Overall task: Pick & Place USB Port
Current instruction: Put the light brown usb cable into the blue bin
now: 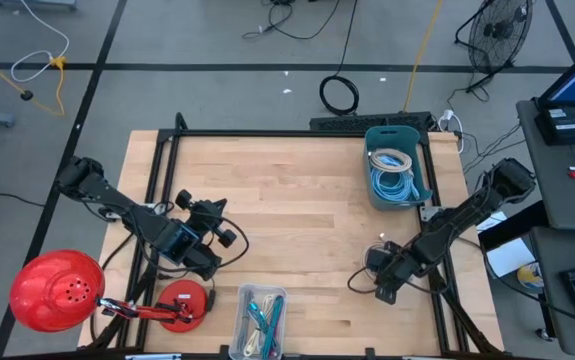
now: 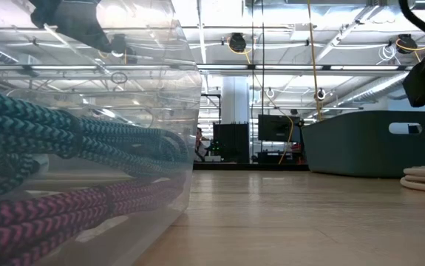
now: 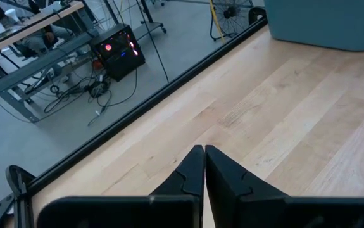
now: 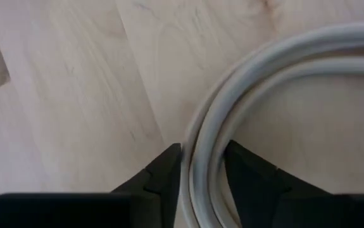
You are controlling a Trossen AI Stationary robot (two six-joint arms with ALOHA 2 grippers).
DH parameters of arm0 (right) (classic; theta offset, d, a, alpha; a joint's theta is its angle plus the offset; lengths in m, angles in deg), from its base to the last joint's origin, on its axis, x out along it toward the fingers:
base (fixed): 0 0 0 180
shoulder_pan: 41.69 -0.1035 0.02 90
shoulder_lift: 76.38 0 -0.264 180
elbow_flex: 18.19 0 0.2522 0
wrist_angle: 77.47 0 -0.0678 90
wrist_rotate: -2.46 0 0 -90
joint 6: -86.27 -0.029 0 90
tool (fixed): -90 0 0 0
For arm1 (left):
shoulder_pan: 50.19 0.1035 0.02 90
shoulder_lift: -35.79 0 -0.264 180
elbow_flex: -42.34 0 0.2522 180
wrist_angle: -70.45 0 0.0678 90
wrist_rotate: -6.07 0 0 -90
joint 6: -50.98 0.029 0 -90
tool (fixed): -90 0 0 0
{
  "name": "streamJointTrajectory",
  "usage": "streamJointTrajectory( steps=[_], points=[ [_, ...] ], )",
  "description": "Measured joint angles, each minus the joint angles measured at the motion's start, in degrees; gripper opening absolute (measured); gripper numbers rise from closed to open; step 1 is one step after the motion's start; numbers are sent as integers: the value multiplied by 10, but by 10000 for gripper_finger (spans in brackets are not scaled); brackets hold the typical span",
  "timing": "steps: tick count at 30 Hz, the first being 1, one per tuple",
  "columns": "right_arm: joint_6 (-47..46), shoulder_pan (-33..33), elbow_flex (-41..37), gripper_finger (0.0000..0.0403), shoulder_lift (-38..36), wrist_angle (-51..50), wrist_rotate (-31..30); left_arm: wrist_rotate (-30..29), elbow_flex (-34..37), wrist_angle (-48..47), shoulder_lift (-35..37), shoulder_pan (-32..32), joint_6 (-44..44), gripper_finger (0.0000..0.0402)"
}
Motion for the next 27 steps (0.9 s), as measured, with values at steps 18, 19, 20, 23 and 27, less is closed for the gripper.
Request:
streamJointTrajectory(
  steps=[18,19,20,23,27],
  points=[
    [80,19,19,11,-2,-23,-38,2,0,0,0,0,5,19],
    [98,19,29,9,-5,-16,-50,2,0,0,0,0,5,19],
    [116,19,42,9,-7,-11,-64,1,0,0,0,0,5,19],
    [174,21,88,9,-9,-29,-126,1,0,0,0,0,5,19],
    [250,28,163,9,-13,-18,-219,0,0,1,0,0,5,19]
  ],
)
